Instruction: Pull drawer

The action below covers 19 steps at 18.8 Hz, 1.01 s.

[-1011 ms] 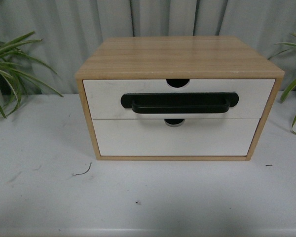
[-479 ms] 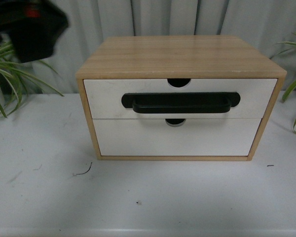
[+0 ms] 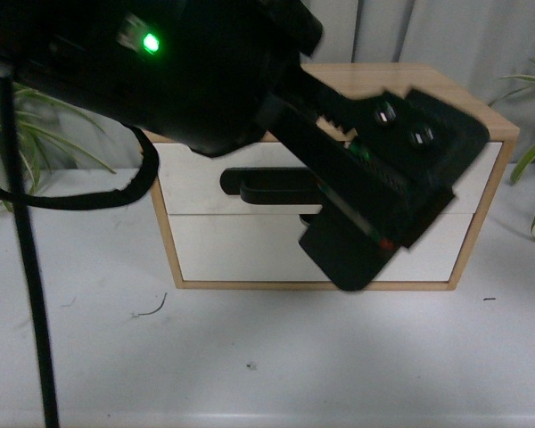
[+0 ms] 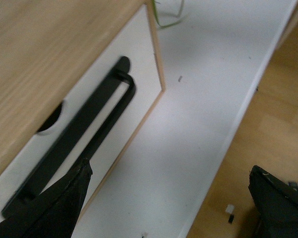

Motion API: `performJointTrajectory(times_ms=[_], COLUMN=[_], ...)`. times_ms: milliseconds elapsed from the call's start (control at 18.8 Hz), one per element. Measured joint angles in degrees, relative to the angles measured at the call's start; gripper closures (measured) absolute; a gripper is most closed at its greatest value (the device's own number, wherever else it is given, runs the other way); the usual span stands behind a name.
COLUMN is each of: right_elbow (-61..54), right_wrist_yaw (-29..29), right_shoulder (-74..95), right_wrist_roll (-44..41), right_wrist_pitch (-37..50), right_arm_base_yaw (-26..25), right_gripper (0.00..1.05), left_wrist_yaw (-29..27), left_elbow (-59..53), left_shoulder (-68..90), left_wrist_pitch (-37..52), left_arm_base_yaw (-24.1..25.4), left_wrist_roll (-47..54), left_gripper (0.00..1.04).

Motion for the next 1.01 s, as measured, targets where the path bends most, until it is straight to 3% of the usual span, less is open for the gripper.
performJointTrajectory(times_ms=[106, 266, 638, 1011], right_elbow=[1.09, 1.53, 4.42, 5.09], right_wrist_yaw=[-1.29, -3.87, -4.07, -5.79], right_shoulder=[1.68, 3.43, 11.39, 14.34], right_wrist_roll=[-13.92, -20.94, -20.83, -15.41], right_wrist_pitch=[-6.03, -10.08, -6.69, -5.53], right_arm_base_yaw=[0.55, 2.99, 8.02, 12.48], right_gripper=[0.06, 0.06, 0.06, 0.06], left_wrist_yaw=[-1.18, -3.34, -7.69, -11.28], left_elbow=[3.76, 7.13, 14.16, 15.69], left_shoulder=[3.67, 8.13, 16.79, 21.64], left_wrist_pitch=[-4.0, -5.99, -5.84, -5.05], left_arm_base_yaw=[-2.54, -4.61, -4.79, 1.03], left_wrist_roll=[4.48, 7.76, 9.79, 12.13], left_gripper=[0.07, 0.07, 0.07, 0.07])
